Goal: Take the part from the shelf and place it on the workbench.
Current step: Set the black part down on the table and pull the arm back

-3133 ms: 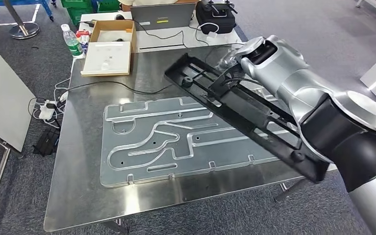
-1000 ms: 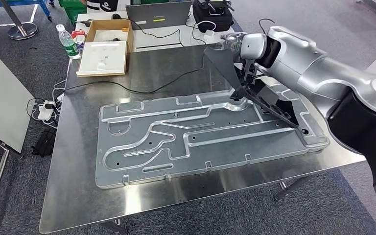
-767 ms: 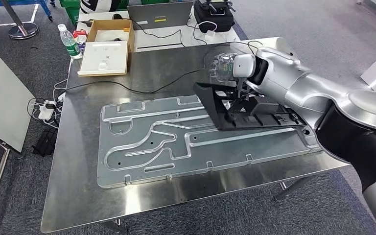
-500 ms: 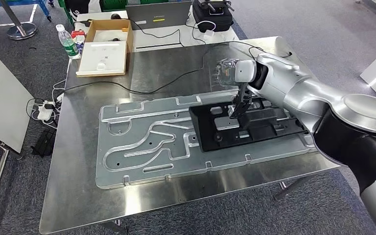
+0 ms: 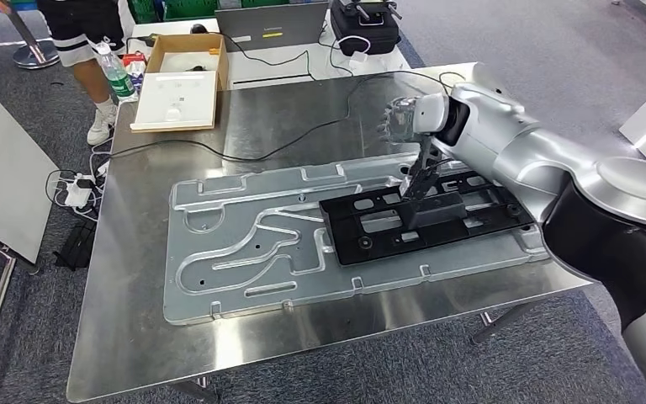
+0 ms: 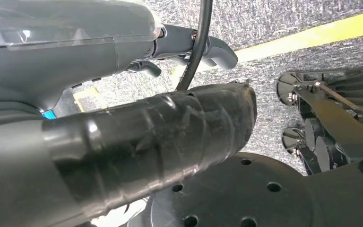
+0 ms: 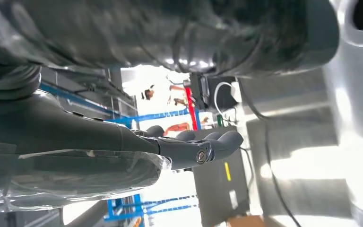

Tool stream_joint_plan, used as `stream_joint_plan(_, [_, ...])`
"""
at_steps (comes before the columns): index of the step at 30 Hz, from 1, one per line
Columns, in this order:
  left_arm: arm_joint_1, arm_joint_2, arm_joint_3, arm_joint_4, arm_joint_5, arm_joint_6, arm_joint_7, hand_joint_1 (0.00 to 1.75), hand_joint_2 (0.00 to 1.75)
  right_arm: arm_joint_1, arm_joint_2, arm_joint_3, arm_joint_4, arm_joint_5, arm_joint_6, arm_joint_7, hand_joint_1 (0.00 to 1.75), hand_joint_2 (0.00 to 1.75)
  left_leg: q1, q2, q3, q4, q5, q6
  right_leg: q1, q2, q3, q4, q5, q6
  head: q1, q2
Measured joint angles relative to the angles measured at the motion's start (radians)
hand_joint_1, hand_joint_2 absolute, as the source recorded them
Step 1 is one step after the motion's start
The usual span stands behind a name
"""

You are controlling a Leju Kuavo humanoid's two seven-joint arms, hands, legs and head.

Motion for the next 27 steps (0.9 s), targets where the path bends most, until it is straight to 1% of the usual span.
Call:
stream_joint_plan(4, [0.004, 0.000, 0.000, 0.000, 0.009, 0.000, 0.006, 0.00, 0.00, -0.019, -0.023, 0.000, -0.019, -0.030, 0.009, 0.011, 0.00, 0.00, 0.000, 0.000, 0.000, 0.000, 0.000, 0.000, 0.000, 0.000, 0.000, 0.000, 0.000, 0.000, 0.000, 0.000])
stream_joint_plan(6, [0.005, 0.000, 0.000, 0.000, 0.014, 0.003, 0.008, 0.00, 0.00, -0.024, -0.031, 0.000, -0.023, -0.085, -0.008, 0.051, 0.00, 0.00, 0.000, 0.001, 0.000, 0.000, 0.000, 0.000, 0.000, 0.001, 0.000, 0.000, 0.000, 0.000, 0.000, 0.000])
stream_joint_plan(8, [0.008, -0.003, 0.000, 0.000, 0.017, 0.013, 0.009, 0.00, 0.00, -0.033, -0.043, -0.002, -0.024, -0.180, -0.059, 0.120, 0.00, 0.00, 0.000, 0.002, 0.000, 0.000, 0.000, 0.000, 0.000, 0.002, 0.000, 0.000, 0.000, 0.000, 0.000, 0.000])
stream_joint_plan(10, [0.011, -0.009, 0.000, 0.000, 0.017, 0.031, 0.010, 0.00, 0.00, -0.050, -0.063, -0.008, -0.028, -0.287, -0.138, 0.180, 0.00, 0.00, 0.000, 0.001, 0.000, 0.001, 0.000, 0.000, 0.000, 0.001, -0.001, 0.000, 0.000, 0.000, 0.000, 0.000])
stream_joint_plan(12, [0.016, -0.014, 0.001, 0.000, 0.021, 0.043, 0.011, 0.00, 0.00, -0.077, -0.077, -0.014, -0.034, -0.345, -0.204, 0.225, 0.00, 0.00, 0.000, 0.000, -0.001, 0.000, 0.000, 0.000, 0.000, 0.001, 0.000, 0.000, 0.000, 0.000, 0.000, 0.000])
stream_joint_plan(14, [0.019, -0.016, 0.002, 0.000, 0.029, 0.049, 0.012, 0.00, 0.00, -0.108, -0.079, -0.015, -0.042, -0.357, -0.226, 0.263, 0.00, 0.00, 0.000, 0.001, -0.001, 0.000, 0.000, 0.000, 0.000, 0.002, -0.001, 0.000, 0.000, 0.000, 0.000, 0.000])
stream_joint_plan(16, [0.020, -0.017, 0.003, 0.000, 0.033, 0.051, 0.012, 0.00, 0.00, -0.136, -0.079, -0.015, -0.050, -0.356, -0.223, 0.281, 0.00, 0.00, 0.000, 0.003, -0.001, 0.000, 0.000, 0.000, 0.000, 0.003, -0.001, 0.000, 0.000, 0.000, 0.000, 0.000])
stream_joint_plan(19, [0.019, -0.017, 0.004, 0.000, 0.034, 0.052, 0.012, 0.00, 0.00, -0.157, -0.079, -0.015, -0.060, -0.356, -0.219, 0.285, 0.00, 0.00, 0.000, 0.003, 0.000, 0.000, 0.000, 0.000, 0.000, 0.004, -0.001, 0.000, 0.000, 0.000, 0.000, 0.000])
stream_joint_plan(27, [0.019, -0.020, 0.004, 0.000, 0.034, 0.053, 0.012, 0.00, 0.00, -0.167, -0.079, -0.015, -0.076, -0.356, -0.215, 0.287, 0.00, 0.00, 0.000, 0.003, 0.000, 0.000, 0.000, 0.000, 0.000, 0.004, -0.001, 0.000, 0.000, 0.001, 0.000, 0.000])
